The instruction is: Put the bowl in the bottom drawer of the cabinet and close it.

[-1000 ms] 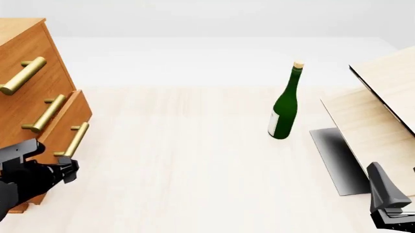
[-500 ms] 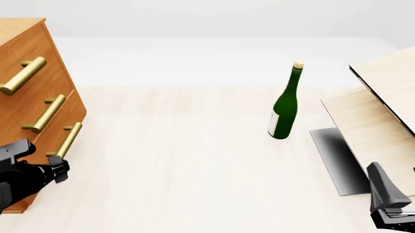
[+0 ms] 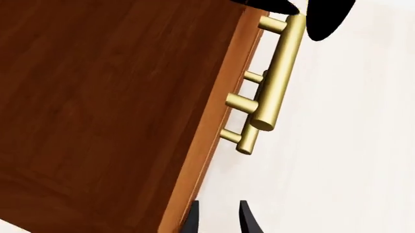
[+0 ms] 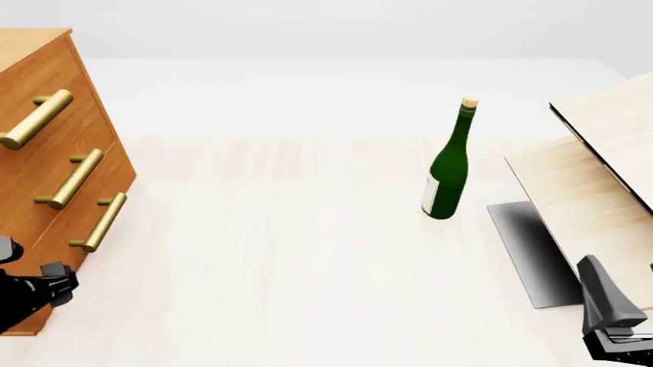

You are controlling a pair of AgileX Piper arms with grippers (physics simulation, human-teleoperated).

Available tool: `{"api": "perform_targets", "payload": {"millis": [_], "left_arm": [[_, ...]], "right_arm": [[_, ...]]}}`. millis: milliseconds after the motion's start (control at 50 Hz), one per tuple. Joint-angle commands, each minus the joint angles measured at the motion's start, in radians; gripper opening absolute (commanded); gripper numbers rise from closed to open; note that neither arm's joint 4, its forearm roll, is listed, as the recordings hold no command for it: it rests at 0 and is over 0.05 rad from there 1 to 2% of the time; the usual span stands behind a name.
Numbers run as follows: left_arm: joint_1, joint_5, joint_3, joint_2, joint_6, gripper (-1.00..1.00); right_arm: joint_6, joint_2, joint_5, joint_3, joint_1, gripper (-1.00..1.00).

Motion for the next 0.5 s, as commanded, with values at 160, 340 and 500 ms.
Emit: {"api": "perform_targets", "payload": {"millis": [160, 340, 500], "left_arm": [[0.184, -0.031, -0.028, -0.181, 0.19, 1.0], [0.172, -0.046, -0.02, -0.186, 0.205, 1.0], [0.131, -0.053, -0.023, -0.152, 0.188, 1.0]], "right_arm": [[-0.001, 0.0, 0.0, 0.0, 0.0, 1.0], [0.0, 0.0, 0.0, 0.0, 0.0, 1.0], [0.0, 0.0, 0.0, 0.0, 0.0, 1.0]]}}
